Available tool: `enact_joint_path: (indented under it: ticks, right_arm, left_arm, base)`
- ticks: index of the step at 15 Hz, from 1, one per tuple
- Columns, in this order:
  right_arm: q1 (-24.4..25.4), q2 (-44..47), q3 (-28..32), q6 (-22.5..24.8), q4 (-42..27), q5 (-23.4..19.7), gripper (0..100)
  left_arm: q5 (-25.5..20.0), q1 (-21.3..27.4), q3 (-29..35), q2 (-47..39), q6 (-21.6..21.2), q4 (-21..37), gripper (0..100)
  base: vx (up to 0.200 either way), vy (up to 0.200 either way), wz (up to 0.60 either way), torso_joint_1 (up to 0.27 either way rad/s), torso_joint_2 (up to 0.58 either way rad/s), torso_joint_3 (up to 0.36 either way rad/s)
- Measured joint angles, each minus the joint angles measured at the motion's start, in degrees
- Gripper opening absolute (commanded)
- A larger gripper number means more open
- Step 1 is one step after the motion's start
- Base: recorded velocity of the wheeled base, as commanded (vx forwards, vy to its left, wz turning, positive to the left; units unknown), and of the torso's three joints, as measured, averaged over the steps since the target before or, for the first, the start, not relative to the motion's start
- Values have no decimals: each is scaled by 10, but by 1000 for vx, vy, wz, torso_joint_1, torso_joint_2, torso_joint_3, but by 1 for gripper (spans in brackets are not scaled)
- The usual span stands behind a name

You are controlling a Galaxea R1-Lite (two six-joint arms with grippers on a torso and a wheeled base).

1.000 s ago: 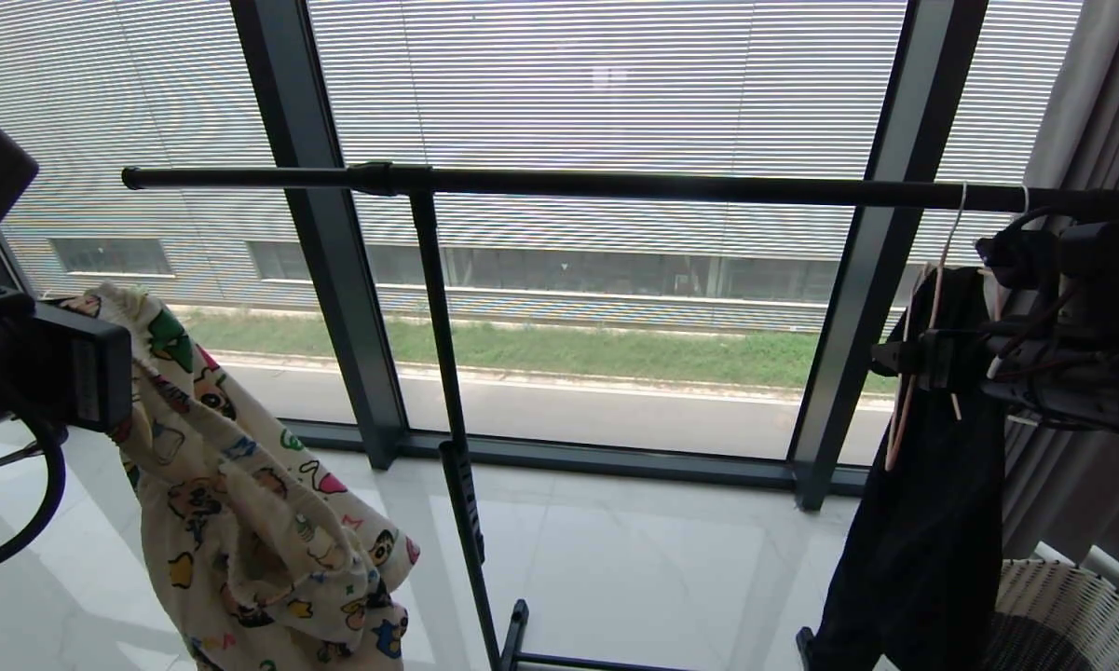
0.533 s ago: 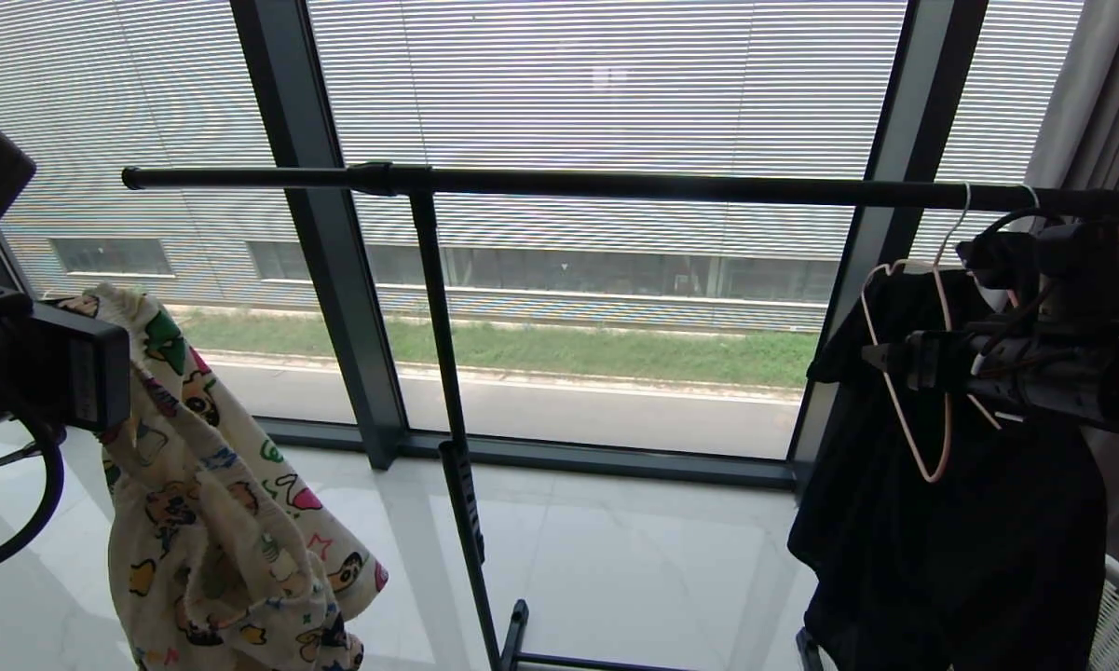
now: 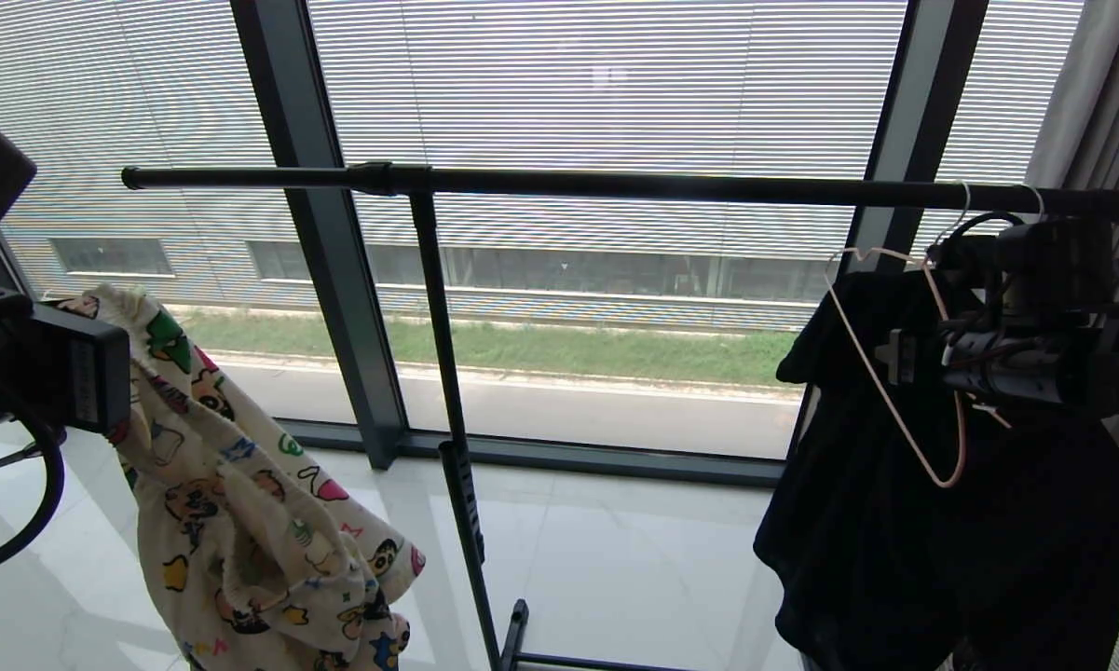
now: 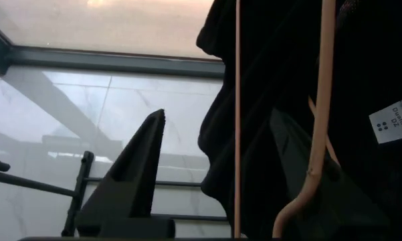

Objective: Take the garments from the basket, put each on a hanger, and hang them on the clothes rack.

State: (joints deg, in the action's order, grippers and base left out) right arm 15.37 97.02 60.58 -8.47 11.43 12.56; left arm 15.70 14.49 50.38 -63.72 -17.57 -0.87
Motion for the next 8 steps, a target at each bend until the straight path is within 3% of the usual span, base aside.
enact_joint_path:
  ticks: [8]
  right_arm:
    - [-4,1,0,2,3,-3,0]
  left_arm:
    - [0,0,-10,4,0,0,0]
  base:
    - [0,0,0,0,0,0]
